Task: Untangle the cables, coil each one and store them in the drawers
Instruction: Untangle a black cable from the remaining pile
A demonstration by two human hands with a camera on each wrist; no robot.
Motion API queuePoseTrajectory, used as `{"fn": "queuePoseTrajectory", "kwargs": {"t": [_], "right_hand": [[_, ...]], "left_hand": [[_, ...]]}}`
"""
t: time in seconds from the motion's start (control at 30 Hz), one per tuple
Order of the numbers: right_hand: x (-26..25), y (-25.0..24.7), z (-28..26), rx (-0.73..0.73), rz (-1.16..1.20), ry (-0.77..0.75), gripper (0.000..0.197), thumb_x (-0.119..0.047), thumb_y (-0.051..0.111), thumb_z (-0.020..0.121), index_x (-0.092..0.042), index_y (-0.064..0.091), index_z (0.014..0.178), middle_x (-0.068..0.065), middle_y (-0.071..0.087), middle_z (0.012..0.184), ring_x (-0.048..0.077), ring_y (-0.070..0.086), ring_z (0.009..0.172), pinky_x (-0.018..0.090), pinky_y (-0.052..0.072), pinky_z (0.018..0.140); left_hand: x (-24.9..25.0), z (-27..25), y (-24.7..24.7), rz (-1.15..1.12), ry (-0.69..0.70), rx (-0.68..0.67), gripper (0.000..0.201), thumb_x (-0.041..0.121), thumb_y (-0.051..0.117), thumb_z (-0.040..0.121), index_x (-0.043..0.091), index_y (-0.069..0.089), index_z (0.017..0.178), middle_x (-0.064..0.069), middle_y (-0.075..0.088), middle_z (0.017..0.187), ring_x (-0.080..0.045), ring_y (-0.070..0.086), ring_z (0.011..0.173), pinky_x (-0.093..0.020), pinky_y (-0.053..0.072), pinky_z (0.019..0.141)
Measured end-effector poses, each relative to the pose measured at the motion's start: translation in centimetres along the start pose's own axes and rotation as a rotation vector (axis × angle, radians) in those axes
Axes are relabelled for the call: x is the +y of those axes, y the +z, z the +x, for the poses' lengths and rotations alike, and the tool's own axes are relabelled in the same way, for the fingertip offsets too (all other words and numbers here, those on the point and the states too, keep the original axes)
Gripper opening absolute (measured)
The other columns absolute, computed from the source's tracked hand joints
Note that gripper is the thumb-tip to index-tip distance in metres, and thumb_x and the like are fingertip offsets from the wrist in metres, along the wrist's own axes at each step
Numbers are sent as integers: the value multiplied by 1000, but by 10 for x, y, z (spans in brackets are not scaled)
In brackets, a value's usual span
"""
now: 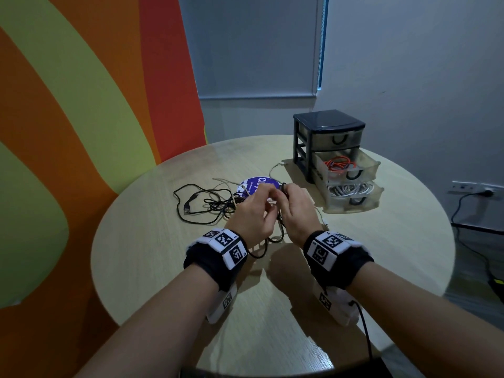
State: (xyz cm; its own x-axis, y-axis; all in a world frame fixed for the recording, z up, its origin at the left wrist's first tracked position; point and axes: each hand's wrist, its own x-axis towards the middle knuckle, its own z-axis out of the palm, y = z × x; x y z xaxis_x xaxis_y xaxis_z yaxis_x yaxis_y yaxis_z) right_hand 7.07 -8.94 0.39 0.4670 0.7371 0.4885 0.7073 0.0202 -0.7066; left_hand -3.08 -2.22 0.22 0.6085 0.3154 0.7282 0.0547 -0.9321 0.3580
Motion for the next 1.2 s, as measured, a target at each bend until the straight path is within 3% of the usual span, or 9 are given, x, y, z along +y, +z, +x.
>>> {"fn": "queuePoseTrajectory", "kwargs": {"t": [0.2, 0.3, 0.4, 0.53, 0.67, 0.83, 0.93, 1.03, 1.2], "right_hand": [[0, 3, 2, -65, -84, 32, 14, -16, 39, 98, -9, 48, 90, 5, 47, 86, 21, 43, 83, 39, 38, 82], [-4, 4, 1, -9, -46, 40, 19, -13, 36, 99, 1, 48, 100, 14, 53, 92, 29, 50, 87, 37, 36, 80], [-7, 3, -2, 29, 59, 53, 12, -11, 34, 98, -4, 43, 97, 13, 58, 91, 29, 54, 86, 40, 42, 79], [-7, -5, -1, 98, 118, 62, 7, -11, 33, 99, -10, 40, 97, 3, 55, 87, 20, 52, 78, 26, 36, 67], [-5, -7, 1, 124, 140, 65, 10, -11, 31, 99, -12, 39, 94, -3, 53, 76, 15, 52, 70, 19, 38, 61], [-3, -6, 1, 104, 132, 32, 14, -13, 31, 100, -9, 42, 92, -10, 46, 65, 4, 46, 57, 11, 37, 53], [2, -6, 4, 125, 126, 31, 18, -13, 32, 100, -5, 46, 93, -10, 45, 62, 13, 47, 56, 28, 40, 58], [9, -6, 8, 131, 185, 79, 17, -13, 33, 100, -9, 45, 88, -7, 46, 60, 13, 47, 56, 37, 43, 62], [13, -11, 12, 5, 422, 242, 27, -8, 31, 100, -8, 45, 76, -2, 41, 50, 17, 43, 49, 30, 36, 51]], "left_hand": [[-5, 1, 2, 11, -102, -80, 17, 0, 59, 81, 5, 46, 91, 12, 42, 64, -3, 41, 48, -9, 36, 49], [-7, 1, 5, 83, -158, -194, 18, 7, 58, 84, 9, 42, 92, 1, 50, 62, -15, 43, 47, -20, 33, 48], [-9, 2, 6, 97, -263, -232, 19, 14, 56, 87, 14, 38, 90, -1, 54, 60, -19, 47, 50, -25, 34, 50], [-15, 5, 9, 147, -436, -395, 13, 25, 49, 93, 14, 50, 99, -9, 64, 75, -27, 61, 72, -36, 50, 69], [-24, 3, 13, 168, -570, -555, 26, 35, 45, 95, 22, 56, 115, -7, 68, 93, -23, 64, 88, -41, 53, 82], [-18, 3, 8, 272, -490, -662, 41, 47, 44, 93, 35, 45, 132, 4, 64, 106, -19, 58, 102, -30, 46, 84], [-11, 3, 6, 212, -399, -655, 40, 48, 53, 88, 29, 54, 123, 7, 52, 101, -15, 53, 96, -33, 46, 86], [-11, 3, 6, 119, -318, -642, 40, 48, 57, 77, 19, 67, 104, 5, 54, 91, -12, 50, 83, -36, 48, 81], [-4, 1, 8, -54, -257, -666, 33, 46, 54, 72, 35, 73, 97, 5, 62, 65, -5, 54, 59, -28, 48, 64]]}}
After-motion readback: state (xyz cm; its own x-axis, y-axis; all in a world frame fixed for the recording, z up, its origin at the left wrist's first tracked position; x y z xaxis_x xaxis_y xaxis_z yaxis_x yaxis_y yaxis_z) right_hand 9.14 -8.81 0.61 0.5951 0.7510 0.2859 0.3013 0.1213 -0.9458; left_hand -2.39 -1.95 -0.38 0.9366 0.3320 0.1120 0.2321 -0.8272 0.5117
